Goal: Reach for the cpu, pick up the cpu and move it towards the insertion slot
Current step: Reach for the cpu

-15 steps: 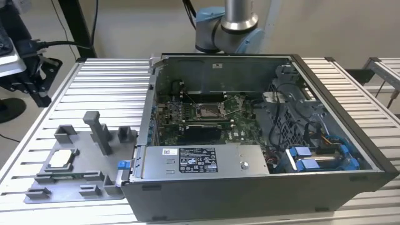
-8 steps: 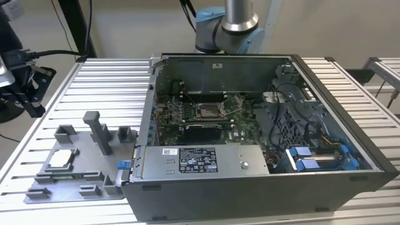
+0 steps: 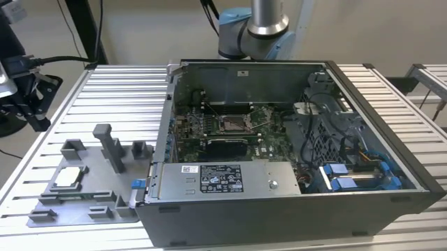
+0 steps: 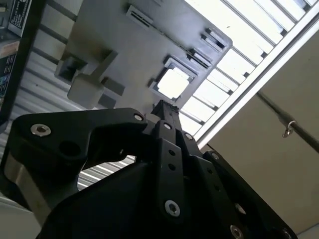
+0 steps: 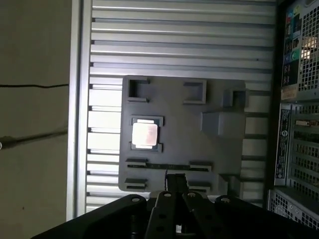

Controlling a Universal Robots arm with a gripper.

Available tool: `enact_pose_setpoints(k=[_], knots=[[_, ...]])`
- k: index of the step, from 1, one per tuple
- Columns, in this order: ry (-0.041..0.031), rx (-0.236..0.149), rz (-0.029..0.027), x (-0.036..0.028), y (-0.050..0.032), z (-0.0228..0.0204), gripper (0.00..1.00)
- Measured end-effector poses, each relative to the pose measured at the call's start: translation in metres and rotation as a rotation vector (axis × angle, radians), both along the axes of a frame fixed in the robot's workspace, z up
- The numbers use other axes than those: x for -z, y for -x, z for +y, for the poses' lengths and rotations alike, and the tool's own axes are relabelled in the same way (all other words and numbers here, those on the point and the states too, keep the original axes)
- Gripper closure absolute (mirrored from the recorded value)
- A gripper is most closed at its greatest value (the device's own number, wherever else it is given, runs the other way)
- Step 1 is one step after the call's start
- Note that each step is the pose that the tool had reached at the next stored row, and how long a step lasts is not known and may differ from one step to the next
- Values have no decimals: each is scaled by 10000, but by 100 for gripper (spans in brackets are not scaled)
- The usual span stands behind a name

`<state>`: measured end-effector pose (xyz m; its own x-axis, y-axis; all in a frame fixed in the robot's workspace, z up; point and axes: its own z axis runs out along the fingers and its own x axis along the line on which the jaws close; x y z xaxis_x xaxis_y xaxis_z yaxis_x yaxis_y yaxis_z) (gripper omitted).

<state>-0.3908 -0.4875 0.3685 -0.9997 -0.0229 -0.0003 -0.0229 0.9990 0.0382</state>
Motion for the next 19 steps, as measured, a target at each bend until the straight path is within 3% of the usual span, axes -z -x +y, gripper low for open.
enact_pose_setpoints(k=[6,12,14,17,19], knots=[[-1,-6,-4,22,31,254,100],[-1,-6,-30,50,203,454,100],[1,-9,-33,57,282,491,100],[-1,-33,-32,63,379,494,100],[-2,-61,-30,64,384,494,100]])
